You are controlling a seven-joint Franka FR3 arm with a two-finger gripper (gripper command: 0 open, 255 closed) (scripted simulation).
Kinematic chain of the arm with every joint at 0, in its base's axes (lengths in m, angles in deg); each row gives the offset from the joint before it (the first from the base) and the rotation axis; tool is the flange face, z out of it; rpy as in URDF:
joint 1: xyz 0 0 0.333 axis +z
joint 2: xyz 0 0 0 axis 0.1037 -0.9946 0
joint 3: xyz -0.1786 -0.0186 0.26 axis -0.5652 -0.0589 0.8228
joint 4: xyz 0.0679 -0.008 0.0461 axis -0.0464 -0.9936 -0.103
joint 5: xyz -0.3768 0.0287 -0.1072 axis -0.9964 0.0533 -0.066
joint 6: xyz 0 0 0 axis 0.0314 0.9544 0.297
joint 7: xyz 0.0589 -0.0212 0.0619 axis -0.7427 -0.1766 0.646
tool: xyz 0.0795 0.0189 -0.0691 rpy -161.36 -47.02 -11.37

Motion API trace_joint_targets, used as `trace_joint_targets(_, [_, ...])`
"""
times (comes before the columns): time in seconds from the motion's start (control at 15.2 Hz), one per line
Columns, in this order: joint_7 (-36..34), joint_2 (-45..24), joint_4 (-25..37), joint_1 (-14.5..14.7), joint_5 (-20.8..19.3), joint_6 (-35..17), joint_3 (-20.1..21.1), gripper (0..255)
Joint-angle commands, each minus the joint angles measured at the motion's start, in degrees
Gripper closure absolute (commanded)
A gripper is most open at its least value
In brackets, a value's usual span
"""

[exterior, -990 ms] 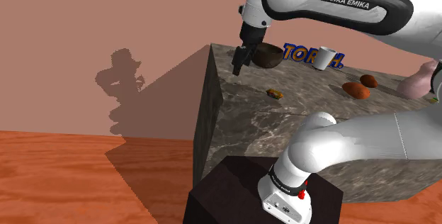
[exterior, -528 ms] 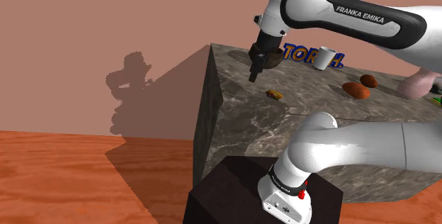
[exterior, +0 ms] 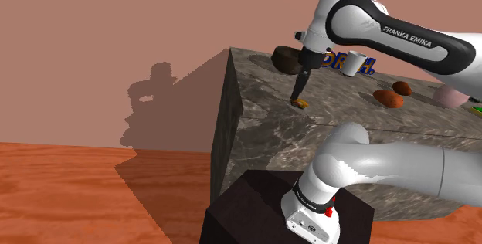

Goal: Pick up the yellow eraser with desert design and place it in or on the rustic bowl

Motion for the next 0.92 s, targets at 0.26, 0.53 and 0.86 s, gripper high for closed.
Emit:
trace_joint_targets(0.26, [0.13,1.73,-4.82,-0.53,-0.88,-3.05,-0.87,0])
trace_joint_targets(0.53, [0.13,1.72,-4.81,-0.52,-0.88,-3.05,-0.87,0])
trace_joint_targets(0.86, [0.14,1.71,-4.8,-0.52,-0.89,-3.05,-0.88,255])
